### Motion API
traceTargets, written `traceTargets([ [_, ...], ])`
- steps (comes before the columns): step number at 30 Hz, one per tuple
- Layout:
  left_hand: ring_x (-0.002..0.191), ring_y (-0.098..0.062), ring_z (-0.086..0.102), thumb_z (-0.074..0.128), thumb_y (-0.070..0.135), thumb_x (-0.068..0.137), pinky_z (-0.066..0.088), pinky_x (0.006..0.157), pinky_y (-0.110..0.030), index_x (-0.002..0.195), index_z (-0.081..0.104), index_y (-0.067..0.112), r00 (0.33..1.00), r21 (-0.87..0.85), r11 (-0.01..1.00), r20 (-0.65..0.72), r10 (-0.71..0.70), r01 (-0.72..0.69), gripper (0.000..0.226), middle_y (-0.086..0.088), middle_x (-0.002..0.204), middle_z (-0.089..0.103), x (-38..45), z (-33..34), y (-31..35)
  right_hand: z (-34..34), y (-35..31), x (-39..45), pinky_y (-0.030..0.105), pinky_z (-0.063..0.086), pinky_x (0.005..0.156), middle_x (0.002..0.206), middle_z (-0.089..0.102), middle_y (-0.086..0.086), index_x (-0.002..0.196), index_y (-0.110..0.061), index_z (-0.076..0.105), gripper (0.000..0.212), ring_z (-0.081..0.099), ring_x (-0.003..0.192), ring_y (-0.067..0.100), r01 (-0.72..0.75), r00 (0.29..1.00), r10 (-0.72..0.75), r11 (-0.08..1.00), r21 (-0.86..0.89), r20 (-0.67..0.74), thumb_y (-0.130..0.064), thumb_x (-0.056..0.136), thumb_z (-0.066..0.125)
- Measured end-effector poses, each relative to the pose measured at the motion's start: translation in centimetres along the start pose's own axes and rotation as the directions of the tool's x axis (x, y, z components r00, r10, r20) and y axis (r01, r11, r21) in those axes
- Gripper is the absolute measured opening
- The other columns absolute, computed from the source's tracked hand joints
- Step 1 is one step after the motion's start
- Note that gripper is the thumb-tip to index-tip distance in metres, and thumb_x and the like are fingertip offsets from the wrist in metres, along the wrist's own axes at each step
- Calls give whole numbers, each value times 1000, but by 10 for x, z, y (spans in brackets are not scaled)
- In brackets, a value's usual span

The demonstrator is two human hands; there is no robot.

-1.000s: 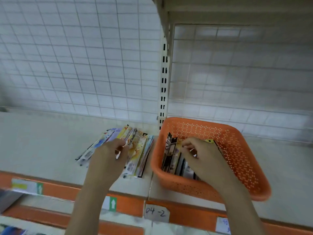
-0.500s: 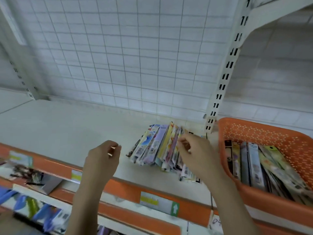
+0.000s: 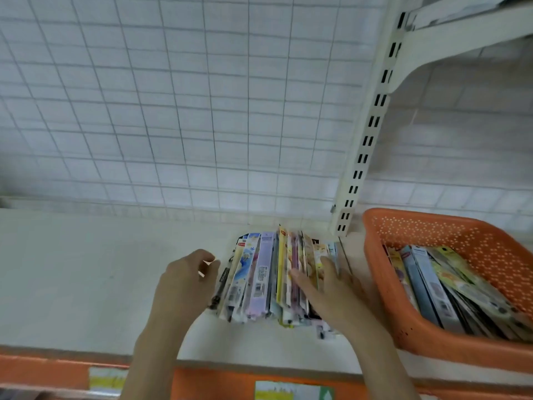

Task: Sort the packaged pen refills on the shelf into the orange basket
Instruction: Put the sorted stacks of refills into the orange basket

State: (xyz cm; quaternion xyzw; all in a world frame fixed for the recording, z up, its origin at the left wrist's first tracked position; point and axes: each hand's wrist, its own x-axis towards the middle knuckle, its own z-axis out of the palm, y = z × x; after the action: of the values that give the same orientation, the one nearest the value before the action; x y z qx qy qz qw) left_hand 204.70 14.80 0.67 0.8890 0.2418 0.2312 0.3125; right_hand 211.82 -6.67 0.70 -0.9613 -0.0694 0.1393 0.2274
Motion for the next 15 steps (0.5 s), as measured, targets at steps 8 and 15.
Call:
traceTargets([
  [8,69,-17,56,55,26,90,39,69,-24,100,66,16,999,-32,999,28,21,-21,18,6,78,60,14,4,-4,-8,-9,9,39,51,84,122,52,8,131,-26,38,49,57,98,24,-3,998,4,1000,28,-60,-44,87,50],
  [15,70,-17,58,51,28,92,41,67,-25,105,63,16,997,-34,999,82,-16,19,21,4,83,61,14,7,-11,-16,-16,12,18,32,45,102,46,-1,139,-22,26,57,46,61,2,6,1000,-7,998,58,17,-35,90,53],
])
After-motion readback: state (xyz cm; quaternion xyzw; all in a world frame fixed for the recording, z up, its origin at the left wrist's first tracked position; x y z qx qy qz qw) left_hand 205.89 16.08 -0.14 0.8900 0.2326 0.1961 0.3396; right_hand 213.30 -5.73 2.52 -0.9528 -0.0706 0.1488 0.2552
